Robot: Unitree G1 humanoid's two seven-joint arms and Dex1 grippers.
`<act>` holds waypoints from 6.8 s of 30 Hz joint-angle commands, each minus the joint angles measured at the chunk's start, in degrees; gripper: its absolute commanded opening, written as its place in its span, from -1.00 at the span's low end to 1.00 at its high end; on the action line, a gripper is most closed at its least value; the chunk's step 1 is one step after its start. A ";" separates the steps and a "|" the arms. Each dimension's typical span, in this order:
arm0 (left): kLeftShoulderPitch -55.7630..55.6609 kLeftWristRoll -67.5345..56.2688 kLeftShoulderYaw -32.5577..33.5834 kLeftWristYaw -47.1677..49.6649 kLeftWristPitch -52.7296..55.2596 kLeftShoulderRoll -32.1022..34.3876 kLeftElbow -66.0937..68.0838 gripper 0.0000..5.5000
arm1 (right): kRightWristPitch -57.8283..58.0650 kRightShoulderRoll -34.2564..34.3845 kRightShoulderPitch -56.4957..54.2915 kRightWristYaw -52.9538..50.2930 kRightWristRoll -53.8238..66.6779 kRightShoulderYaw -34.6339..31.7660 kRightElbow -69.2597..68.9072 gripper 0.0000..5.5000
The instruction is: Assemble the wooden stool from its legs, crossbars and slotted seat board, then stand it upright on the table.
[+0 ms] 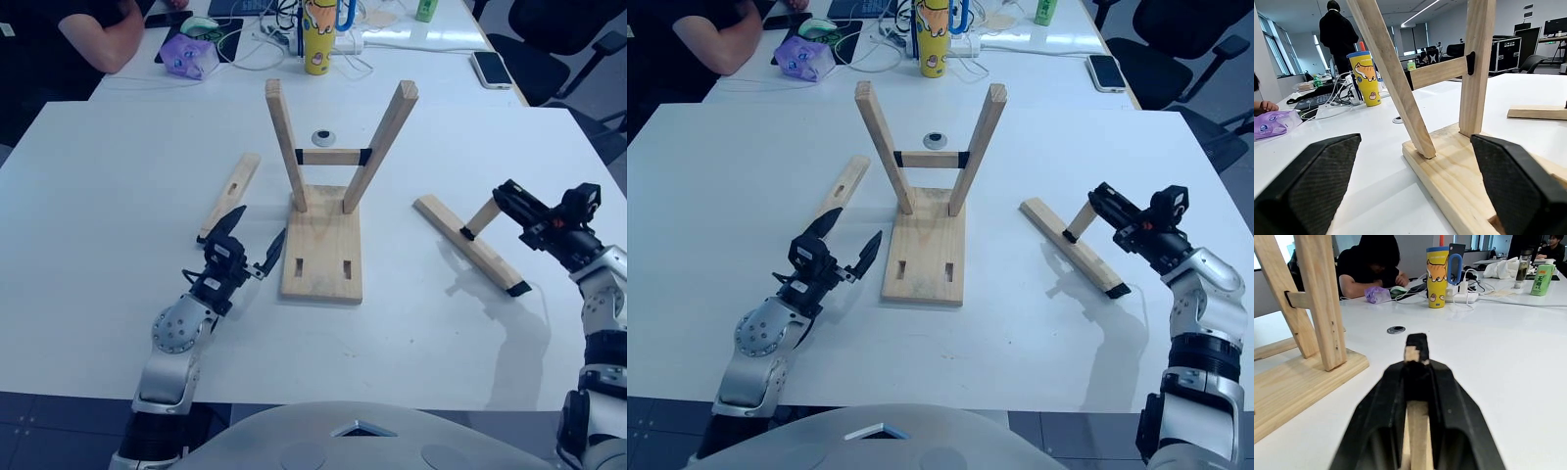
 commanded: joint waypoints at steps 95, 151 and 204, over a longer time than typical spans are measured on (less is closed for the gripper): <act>-3.53 5.87 -2.96 7.70 0.19 -5.64 6.32 0.51 | 16.45 17.91 -23.71 -49.04 -12.57 8.84 -38.10 -1.00; -6.28 4.97 -1.14 7.45 0.11 -6.16 7.80 0.51 | 23.46 19.13 -11.12 -47.35 -23.49 16.99 -19.95 -1.00; -1.73 1.09 2.16 10.57 2.56 -7.57 5.38 0.96 | 87.72 22.14 -6.08 -45.19 3.87 6.64 -46.12 0.39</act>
